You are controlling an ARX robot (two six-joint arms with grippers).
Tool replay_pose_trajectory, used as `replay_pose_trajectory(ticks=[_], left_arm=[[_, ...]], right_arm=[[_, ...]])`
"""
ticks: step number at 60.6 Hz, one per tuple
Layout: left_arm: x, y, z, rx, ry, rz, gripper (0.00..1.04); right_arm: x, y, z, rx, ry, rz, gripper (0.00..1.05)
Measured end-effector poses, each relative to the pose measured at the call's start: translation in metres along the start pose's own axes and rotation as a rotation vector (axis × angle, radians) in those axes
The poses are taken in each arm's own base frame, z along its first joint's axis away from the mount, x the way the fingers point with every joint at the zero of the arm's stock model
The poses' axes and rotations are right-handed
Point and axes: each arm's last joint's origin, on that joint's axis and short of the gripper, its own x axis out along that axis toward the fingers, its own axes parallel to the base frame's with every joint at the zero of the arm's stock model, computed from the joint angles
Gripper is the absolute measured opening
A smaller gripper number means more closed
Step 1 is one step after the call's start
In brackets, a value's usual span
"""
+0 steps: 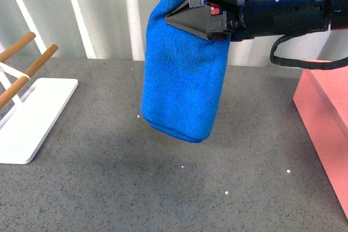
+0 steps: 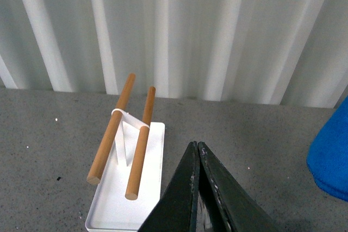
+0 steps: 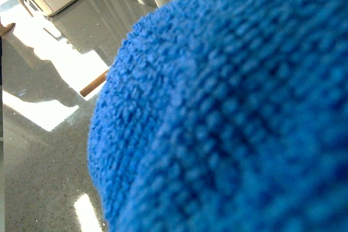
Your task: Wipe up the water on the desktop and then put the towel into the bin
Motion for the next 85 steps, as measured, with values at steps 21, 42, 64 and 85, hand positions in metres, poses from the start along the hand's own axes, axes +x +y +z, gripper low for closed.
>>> replay_pose_trajectory(ticks=[21, 42, 64, 85], left_arm=[[-0.014, 0.000, 0.006, 0.000, -0.021, -0.001, 0.04], [-0.024, 0.000, 0.009, 0.000, -0.029, -0.001, 0.04], [-0.032, 0.000, 0.009, 0.000, -0.031, -0.001, 0.04], [-0.037, 0.000, 0.008, 0.000, -0.030, -0.001, 0.04]], right_arm=[[-0.001, -0.001, -0.004, -0.005, 0.006, -0.018, 0.06], [0.003, 0.003, -0.005, -0.009, 0.015, -0.023, 0.06], [0.010, 0.009, -0.010, -0.011, 0.030, -0.032, 0.06], [0.010, 0.009, -0.010, -0.011, 0.037, -0.034, 0.06]])
